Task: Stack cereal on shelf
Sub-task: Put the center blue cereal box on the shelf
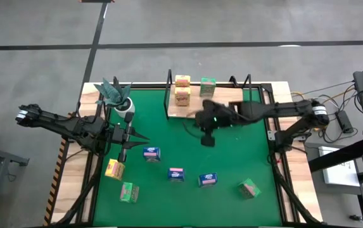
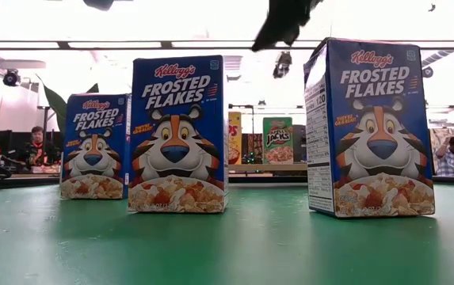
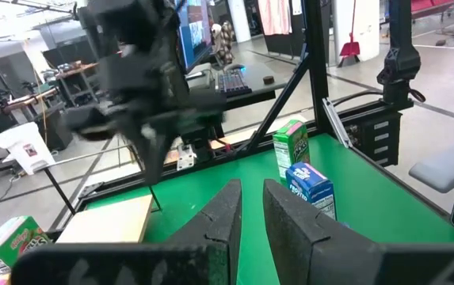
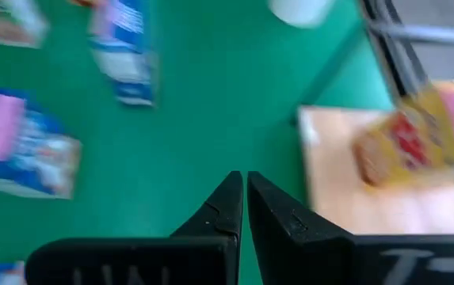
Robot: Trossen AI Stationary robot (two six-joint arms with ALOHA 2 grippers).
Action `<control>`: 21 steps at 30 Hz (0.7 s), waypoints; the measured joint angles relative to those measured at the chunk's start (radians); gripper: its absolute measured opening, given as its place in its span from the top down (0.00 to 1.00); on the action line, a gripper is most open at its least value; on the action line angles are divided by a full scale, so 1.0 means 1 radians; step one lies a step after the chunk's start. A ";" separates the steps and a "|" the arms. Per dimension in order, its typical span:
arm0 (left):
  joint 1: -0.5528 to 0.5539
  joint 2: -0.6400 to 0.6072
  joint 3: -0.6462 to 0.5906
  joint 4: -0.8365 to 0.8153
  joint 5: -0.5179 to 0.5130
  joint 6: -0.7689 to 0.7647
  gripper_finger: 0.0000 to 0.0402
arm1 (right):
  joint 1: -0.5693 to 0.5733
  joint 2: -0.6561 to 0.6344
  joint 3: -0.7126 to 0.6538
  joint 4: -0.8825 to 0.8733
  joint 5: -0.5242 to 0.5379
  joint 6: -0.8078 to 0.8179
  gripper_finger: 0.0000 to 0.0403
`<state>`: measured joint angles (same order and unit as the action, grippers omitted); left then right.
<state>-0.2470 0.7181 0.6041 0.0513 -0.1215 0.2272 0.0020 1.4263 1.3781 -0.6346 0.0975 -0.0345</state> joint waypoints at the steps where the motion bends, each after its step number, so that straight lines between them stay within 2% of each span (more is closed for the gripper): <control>1: 0.000 0.000 0.000 0.000 0.000 0.000 0.90 | 0.030 -0.001 -0.001 0.012 -0.001 0.015 0.97; 8: 0.000 0.000 0.000 0.001 0.000 0.000 0.90 | 0.198 0.038 -0.001 0.177 0.003 0.000 0.97; 12: 0.000 0.000 0.000 0.005 0.000 0.012 0.90 | 0.229 0.074 0.000 0.250 0.007 0.021 0.97; 18: 0.000 0.000 0.000 0.010 0.000 0.064 0.90 | 0.254 0.139 0.001 0.261 0.007 0.089 0.97; 21: 0.000 -0.001 0.000 0.013 0.000 0.104 0.90 | 0.268 0.174 0.001 0.288 0.007 0.125 0.93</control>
<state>-0.2472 0.7174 0.6041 0.0644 -0.1215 0.3307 0.2697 1.6008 1.3788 -0.3465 0.1047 0.0901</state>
